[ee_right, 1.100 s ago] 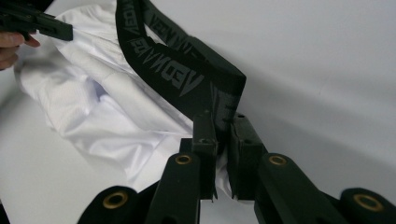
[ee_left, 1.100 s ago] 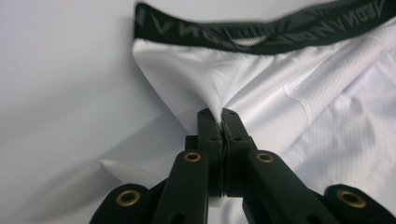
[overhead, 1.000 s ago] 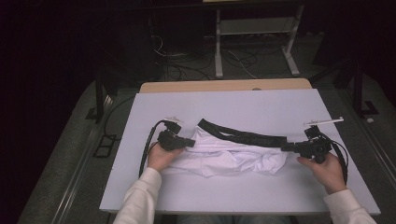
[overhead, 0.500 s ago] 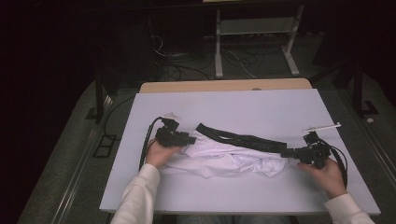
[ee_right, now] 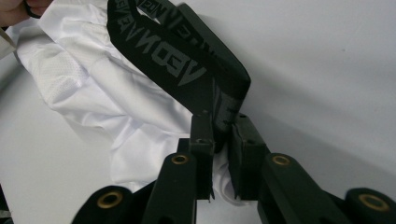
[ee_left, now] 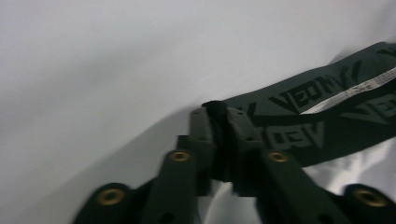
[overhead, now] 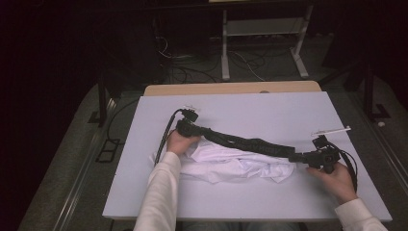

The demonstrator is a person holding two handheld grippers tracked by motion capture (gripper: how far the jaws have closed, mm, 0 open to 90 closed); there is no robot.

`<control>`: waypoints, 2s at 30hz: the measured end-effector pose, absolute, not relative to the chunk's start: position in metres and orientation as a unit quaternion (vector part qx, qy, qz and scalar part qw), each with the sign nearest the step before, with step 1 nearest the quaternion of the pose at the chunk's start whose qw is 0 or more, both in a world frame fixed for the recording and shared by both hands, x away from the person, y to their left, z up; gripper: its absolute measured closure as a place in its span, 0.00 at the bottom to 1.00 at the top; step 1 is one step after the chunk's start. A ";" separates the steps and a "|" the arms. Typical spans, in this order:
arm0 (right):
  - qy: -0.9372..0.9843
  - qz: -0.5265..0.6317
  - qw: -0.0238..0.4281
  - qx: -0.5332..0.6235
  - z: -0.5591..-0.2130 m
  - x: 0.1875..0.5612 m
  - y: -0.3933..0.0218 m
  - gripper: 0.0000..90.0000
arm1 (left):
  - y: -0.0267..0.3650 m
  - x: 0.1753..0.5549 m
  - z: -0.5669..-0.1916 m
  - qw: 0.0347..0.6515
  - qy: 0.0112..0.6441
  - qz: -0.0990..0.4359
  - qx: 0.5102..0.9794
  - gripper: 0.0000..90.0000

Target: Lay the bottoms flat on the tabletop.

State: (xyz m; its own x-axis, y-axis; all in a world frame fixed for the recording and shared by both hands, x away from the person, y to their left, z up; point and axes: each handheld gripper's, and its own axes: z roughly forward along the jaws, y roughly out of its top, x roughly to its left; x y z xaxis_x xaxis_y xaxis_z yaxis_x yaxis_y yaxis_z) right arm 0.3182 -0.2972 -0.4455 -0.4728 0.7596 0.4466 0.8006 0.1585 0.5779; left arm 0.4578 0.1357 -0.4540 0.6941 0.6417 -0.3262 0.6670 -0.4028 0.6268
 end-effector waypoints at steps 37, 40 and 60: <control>-0.730 -0.422 0.012 -0.538 -0.437 0.377 -0.289 0.94 | 0.172 0.435 -0.437 0.443 0.406 0.042 0.798 0.95; -0.731 -0.435 -0.004 -0.525 -0.426 0.388 -0.285 0.94 | 0.175 0.435 -0.422 0.456 0.402 0.052 0.792 0.95; -0.713 -0.475 -0.052 -0.514 -0.392 0.493 -0.274 0.94 | 0.183 0.498 -0.380 0.468 0.417 0.155 0.764 0.94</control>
State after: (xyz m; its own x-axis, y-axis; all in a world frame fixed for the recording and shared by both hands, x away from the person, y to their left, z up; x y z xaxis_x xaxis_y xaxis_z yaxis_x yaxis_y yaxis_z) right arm 0.4926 -0.2739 -0.3925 -0.4660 0.7822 0.4135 0.6831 0.0210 0.7301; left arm 0.4983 0.1831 -0.3802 0.6038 0.7824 -0.1525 0.4916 -0.2149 0.8439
